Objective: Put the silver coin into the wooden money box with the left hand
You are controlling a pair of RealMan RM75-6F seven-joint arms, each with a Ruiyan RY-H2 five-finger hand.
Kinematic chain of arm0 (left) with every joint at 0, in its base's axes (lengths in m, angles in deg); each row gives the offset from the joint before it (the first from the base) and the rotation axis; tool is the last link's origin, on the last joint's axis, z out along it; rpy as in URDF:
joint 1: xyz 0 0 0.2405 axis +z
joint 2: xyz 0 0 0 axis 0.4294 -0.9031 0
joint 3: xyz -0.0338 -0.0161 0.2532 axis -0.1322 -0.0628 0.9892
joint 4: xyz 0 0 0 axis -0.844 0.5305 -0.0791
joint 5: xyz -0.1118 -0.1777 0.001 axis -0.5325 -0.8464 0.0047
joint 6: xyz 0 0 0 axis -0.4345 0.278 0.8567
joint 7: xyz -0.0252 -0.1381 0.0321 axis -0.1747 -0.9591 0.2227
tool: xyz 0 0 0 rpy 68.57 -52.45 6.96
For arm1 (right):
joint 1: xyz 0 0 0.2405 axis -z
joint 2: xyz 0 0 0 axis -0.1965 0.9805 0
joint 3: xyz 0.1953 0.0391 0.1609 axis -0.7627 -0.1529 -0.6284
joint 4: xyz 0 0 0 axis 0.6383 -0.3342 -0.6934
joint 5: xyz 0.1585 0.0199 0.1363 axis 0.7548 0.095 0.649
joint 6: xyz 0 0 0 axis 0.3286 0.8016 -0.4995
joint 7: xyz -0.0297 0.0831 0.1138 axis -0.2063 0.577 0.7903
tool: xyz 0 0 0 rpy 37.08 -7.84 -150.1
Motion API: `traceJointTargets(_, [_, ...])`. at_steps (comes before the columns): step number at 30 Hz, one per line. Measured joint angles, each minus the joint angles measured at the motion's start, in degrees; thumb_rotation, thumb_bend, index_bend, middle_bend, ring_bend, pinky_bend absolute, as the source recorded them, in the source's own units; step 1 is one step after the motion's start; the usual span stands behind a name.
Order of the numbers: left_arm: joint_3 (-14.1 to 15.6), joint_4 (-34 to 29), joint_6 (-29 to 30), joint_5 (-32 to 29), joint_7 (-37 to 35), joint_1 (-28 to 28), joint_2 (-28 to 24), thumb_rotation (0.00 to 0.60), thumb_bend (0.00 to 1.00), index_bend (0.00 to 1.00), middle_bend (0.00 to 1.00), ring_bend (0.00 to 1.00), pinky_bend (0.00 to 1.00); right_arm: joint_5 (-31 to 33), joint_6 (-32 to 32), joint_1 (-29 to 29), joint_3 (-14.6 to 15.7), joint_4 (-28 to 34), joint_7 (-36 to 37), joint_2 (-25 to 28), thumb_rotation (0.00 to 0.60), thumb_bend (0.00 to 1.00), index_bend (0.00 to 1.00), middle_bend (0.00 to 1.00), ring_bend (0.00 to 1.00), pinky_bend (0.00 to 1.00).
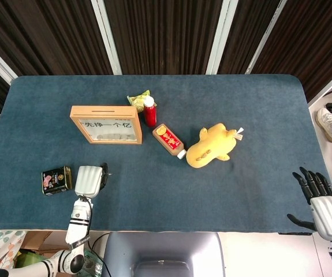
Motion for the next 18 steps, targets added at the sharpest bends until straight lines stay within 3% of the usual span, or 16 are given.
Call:
traceJointTargets(4, [-1.89, -5.32, 0.96, 0.66, 0.61, -0.72, -4.14, 0.6, 0.52, 0.73, 1.0, 1.0, 1.0, 0.06, -0.16, 0.04, -0.08, -0.07, 0.75, 0.27, 0.6, 0.2, 0.0, 0.0, 0.0, 0.0])
traceJointTargets(9, [-8.06, -14.56, -0.07, -0.6, 3.3, -3.31, -12.93, 0.6, 0.52, 0.73, 1.0, 1.0, 1.0, 0.71, 0.17, -0.19, -0.45, -0.07, 1.7, 0.52, 0.6, 0.2, 0.0, 0.0, 0.0, 0.0])
traceJointTargets(14, [-16.03, -21.58, -4.44, -7.2, 5.19, -7.5, -20.59, 0.6, 0.54, 0.74, 1.0, 1.0, 1.0, 1.88, 1.3, -0.98, -1.23, -0.14, 2.26, 0.41, 0.6, 0.2, 0.0, 0.0, 0.0, 0.0])
traceJointTargets(18, [-19.82, -23.06, -7.72, -13.77, 6.48, -10.84, -23.14, 0.6, 0.55, 0.74, 1.0, 1.0, 1.0, 3.05, 3.35, -1.98, -1.72, -0.24, 2.56, 0.25, 0.6, 0.2, 0.0, 0.0, 0.0, 0.0])
